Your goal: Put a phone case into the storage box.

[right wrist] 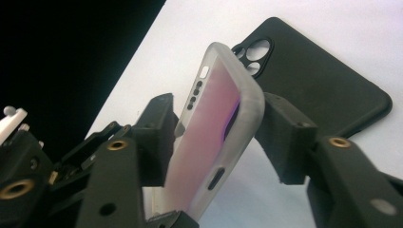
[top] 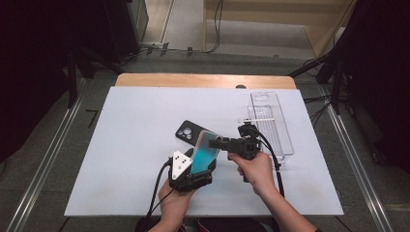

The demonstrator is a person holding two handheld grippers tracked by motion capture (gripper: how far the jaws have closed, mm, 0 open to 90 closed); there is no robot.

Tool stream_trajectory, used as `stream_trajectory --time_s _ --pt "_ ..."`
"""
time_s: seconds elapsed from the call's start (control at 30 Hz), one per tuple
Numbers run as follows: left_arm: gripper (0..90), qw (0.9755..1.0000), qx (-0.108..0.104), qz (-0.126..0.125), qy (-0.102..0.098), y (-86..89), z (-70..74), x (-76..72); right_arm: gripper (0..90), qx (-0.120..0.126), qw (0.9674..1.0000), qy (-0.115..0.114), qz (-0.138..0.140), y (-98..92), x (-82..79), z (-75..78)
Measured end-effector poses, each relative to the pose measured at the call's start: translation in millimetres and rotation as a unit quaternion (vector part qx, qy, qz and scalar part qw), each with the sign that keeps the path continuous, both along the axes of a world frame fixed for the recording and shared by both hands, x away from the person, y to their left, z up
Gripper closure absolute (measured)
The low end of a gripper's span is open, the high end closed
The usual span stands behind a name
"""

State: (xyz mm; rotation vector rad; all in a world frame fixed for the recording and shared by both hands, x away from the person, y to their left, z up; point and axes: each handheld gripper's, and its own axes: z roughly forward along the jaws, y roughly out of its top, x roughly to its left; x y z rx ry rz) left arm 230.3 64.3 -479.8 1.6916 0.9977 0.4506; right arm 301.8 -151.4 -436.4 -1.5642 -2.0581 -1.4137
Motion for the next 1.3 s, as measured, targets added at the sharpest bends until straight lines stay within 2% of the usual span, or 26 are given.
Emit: stream_trajectory --time_s 0.1,0.17,0.2,0.3,0.43,0.63,0.87,0.97,1.03,1.13,1.3 --pt "17.1 1.0000 -0.007 -0.002 0.006 0.1 0.6 -0.4 53.7 -0.002 1.0000 0.000 -0.004 0.6 1.9 0.0" --pt "17.0 0.9999 -0.013 -0.002 0.006 0.0 0.9 -1.0 62.8 -0.001 1.0000 0.000 -0.010 1.2 3.3 0.7" --pt "17.0 0.9999 -0.015 -0.004 0.007 -0.2 1.1 -1.4 62.8 -0.001 1.0000 0.000 -0.010 1.2 3.3 0.7" --pt "17.0 0.9998 -0.018 -0.004 0.005 -0.2 1.8 -2.1 73.2 0.003 0.9998 -0.003 -0.017 -0.6 3.7 2.2" --pt "17.0 0.9997 -0.023 -0.010 0.002 0.4 1.8 -1.7 74.6 0.013 0.9998 -0.002 -0.017 -1.6 2.8 4.5" --pt "16.7 0.9996 -0.026 -0.014 0.000 -0.5 1.3 -1.3 76.4 0.015 0.9998 -0.004 -0.013 -0.6 0.4 10.4" --pt "15.5 0.9996 -0.019 -0.020 0.006 -1.4 5.2 -1.6 77.2 0.017 0.9998 -0.007 -0.006 0.2 -0.7 13.8" --pt "11.2 0.9990 -0.030 -0.032 0.004 -1.2 9.0 -3.1 77.3 0.012 0.9998 -0.015 -0.002 0.7 -2.1 17.3" --pt "9.4 0.9986 -0.034 -0.039 0.013 -1.2 11.9 -2.5 77.3 0.010 0.9998 -0.018 0.000 0.0 -2.7 19.5" --pt "9.4 0.9971 -0.045 -0.045 0.040 0.5 14.9 0.4 77.3 0.001 0.9996 -0.028 -0.002 -1.3 -3.4 21.9" --pt "9.5 0.9956 -0.034 -0.051 0.070 3.7 20.8 5.6 77.3 -0.013 0.9991 -0.041 -0.001 -2.7 -4.7 23.6"
